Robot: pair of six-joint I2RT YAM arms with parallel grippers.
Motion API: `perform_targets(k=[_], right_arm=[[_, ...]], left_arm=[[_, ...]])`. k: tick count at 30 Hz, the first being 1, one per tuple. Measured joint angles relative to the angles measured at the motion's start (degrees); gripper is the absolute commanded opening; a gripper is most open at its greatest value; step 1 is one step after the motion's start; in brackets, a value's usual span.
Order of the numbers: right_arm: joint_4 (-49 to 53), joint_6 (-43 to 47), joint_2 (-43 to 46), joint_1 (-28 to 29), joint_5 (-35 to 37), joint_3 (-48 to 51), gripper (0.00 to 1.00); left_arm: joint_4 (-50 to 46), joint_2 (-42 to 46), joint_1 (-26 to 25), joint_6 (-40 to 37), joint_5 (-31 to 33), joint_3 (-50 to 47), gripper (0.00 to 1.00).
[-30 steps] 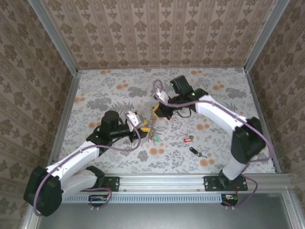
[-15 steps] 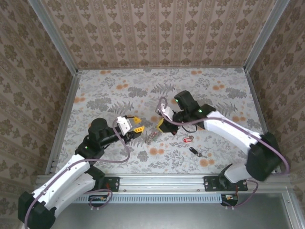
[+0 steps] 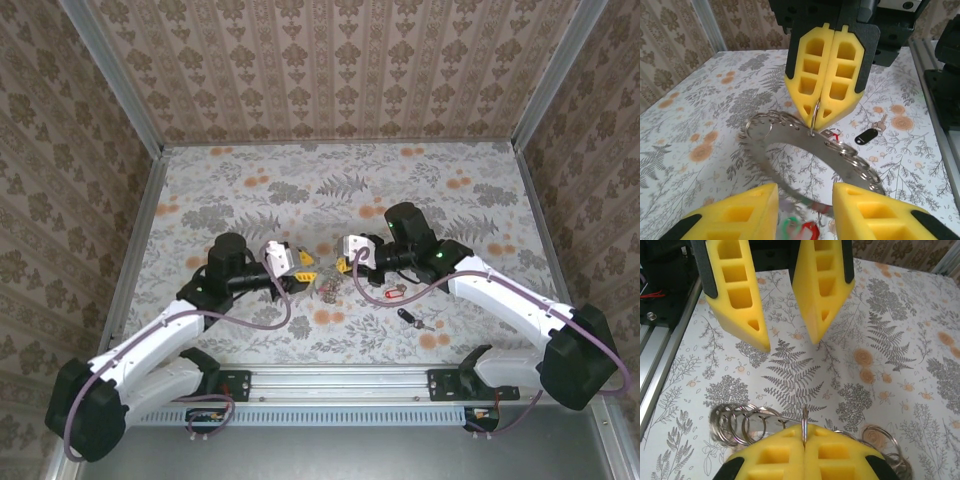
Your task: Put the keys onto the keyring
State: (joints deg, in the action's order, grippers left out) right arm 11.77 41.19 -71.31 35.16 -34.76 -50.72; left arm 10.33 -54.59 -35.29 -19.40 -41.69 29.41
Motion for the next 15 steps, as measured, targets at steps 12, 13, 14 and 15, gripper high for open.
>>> perform_targets(k=[12,13,14,15], right_arm=[[-0.1,0.6,-5.0,0.0,-3.8,-0.3,0.00],[-0.1,0.4,-5.2,0.0,-4.1,-0.3,0.00],[-0.1,0.4,-5.4,-0.1,-4.4,-0.3,0.00],[-0.3,0.2,-5.6,-0.1,-4.7,-0.3,0.00]], left_arm=[[4.8,-6.1,-0.8,-1.5,-3.7,1.9,0.25],[5.3,-6.3,-0.8,-1.5,-3.8,1.9,0.25],[5.6,-6.4,-0.9,-1.6,-3.9,1.9,0.24],[5.6,-6.6,-0.9,-1.7,-4.0,2.0,0.24]])
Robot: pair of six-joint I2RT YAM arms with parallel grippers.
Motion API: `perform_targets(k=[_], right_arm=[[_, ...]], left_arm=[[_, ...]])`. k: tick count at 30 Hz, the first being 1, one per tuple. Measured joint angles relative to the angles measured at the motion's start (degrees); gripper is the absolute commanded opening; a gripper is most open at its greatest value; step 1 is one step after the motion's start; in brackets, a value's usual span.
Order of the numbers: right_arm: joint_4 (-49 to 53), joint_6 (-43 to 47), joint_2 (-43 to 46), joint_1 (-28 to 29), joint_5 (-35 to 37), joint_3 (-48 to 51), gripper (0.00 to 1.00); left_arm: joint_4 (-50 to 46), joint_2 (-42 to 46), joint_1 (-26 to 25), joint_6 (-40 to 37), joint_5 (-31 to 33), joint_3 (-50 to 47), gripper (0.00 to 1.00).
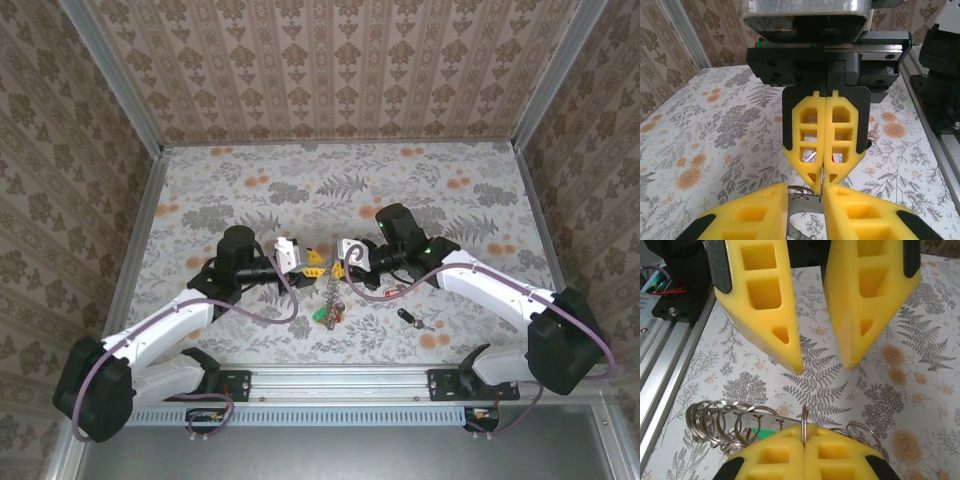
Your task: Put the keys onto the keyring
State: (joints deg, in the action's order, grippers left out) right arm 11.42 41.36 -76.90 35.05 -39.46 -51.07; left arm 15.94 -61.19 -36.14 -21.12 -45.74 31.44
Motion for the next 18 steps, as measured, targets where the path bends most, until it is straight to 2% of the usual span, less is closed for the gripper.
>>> perform_targets(k=[11,14,18], right_arm=[[-2.9,-1.9,-0.1,-0.9,-2.6,0.0,0.00],[-3.2,-2.2,-0.1,-1.2,-2.6,0.0,0.00],[-3.5,-2.3,-0.1,-1.5,-2.9,0.0,0.00]], left_arm=[[-0.1,-4.9,-0.2,-1.9,-2.0,0.9,0.22],[-0.1,-5.9,-0.2,-2.3,-2.2,1.2,0.17],[-0.1,-6.6,-0.2,-2.6,-2.4,1.9,0.16]])
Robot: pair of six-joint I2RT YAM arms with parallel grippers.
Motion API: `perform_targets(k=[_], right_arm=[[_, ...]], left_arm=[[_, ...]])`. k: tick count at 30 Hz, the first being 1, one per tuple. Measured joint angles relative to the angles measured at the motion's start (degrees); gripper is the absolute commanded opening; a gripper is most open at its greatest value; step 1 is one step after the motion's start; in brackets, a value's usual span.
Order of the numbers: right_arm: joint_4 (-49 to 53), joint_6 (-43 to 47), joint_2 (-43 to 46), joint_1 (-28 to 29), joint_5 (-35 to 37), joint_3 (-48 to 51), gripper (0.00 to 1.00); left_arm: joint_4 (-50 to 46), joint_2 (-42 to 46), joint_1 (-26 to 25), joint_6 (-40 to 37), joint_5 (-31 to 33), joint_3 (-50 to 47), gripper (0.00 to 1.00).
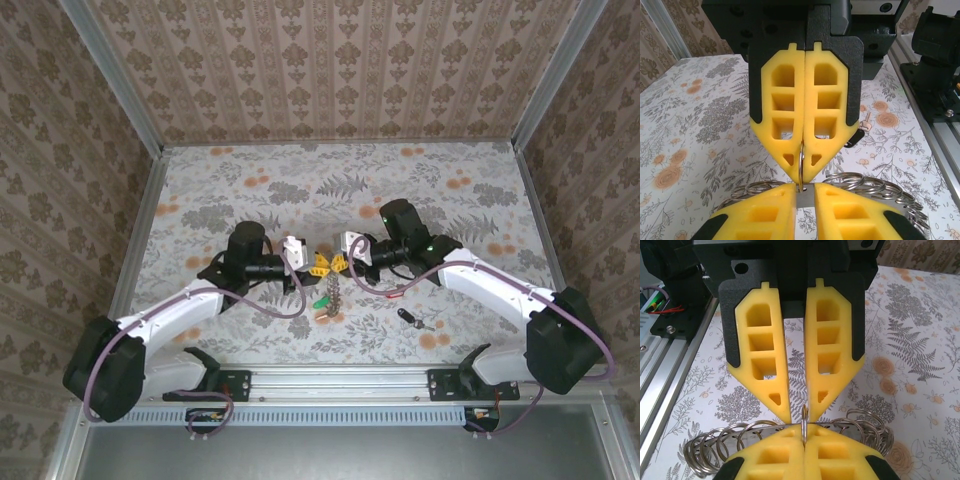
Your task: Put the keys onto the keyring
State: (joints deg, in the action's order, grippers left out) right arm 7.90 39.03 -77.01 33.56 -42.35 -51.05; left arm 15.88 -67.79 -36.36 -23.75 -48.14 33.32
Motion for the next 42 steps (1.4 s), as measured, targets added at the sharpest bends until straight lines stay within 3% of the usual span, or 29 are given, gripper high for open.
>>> perform_targets(k=[8,15,20,26,39,42], right_arm=[[0.5,0.0,-1.3,-0.3,-0.6,0.0,0.00],[2.1,0.0,-1.9,-0.4,-1.0,-0.2,0.02],[3.2,0.0,-1.9,-0.4,-1.0,-0.8,0.04],[3.6,0.0,-1.9,-0.4,-0.8,-0.8,0.16],[2.5,0.7,-1.8,-0.3,3.1,0.1,0.16],[2.5,1.1,-1.7,-0.3,3.6,0.5,0.10]], left_arm=[[0.0,-1.4,-0.1,-0.1,-0.1,0.1,0.16],[0.0,-1.9,-0.4,-0.4,-0.1,0.2,0.00],[-1.0,-1.9,-0.4,-1.0,-0.1,0.7,0.00],[-1.8,-1.8,-0.7,-1.9,0.1,0.9,0.00],[-1.8,-1.8,-0.7,-1.9,1.5,0.9,0.00],[-1.8,-1.8,-0.7,-1.9,1.6,0.9,0.00]])
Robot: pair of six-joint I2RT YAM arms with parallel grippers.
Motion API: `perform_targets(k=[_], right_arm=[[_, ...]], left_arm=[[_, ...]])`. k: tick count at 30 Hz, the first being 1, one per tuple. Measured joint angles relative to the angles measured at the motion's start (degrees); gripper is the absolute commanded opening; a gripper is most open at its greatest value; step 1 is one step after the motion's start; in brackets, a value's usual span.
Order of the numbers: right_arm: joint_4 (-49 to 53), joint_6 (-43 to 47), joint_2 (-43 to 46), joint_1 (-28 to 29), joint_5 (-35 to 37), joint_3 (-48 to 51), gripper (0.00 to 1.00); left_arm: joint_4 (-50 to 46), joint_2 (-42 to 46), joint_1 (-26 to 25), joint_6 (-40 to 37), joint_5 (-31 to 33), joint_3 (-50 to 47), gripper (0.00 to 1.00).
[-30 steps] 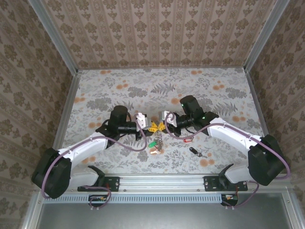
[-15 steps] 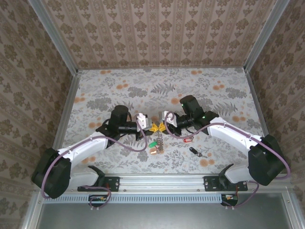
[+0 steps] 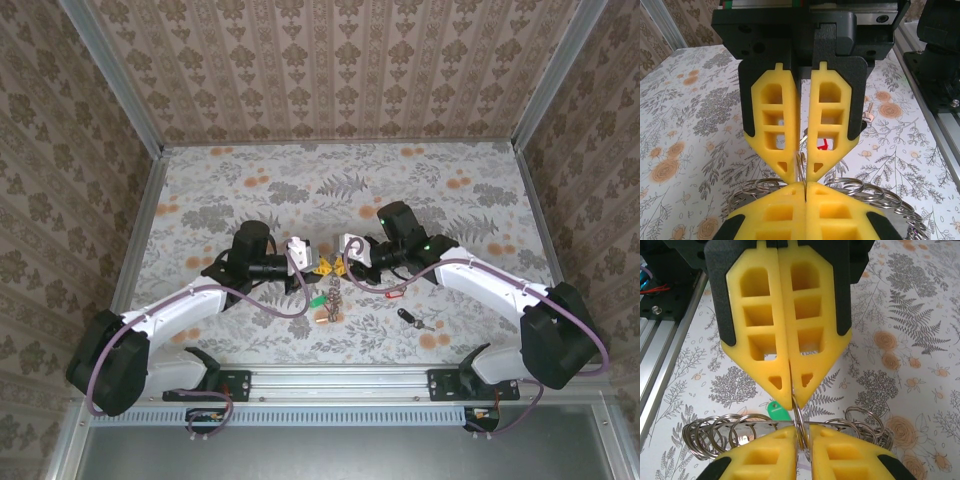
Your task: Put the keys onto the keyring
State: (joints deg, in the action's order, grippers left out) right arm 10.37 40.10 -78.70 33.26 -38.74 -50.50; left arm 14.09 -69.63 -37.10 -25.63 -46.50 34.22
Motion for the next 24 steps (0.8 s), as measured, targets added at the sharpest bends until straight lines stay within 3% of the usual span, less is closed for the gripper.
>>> perform_targets(k=[4,8,15,24], right_arm=[[0.1,0.3,0.4,0.0,0.2,0.4,0.00],[-0.1,0.2,0.5,0.0,0.2,0.5,0.00],[-0.3,0.2,0.5,0.0,0.0,0.5,0.00],[-0.3,0.2,0.5,0.0,-0.7,0.5,0.00]], left_arm=[[0.0,0.0,0.0,0.0,0.3,-0.1,0.00],[0.0,0.0,0.0,0.0,0.3,-0.1,0.00],[0.1,-0.1,0.0,-0.2,0.0,-0.1,0.13],[0.0,-2.4,0.0,-0.2,-0.3,0.0,0.15]])
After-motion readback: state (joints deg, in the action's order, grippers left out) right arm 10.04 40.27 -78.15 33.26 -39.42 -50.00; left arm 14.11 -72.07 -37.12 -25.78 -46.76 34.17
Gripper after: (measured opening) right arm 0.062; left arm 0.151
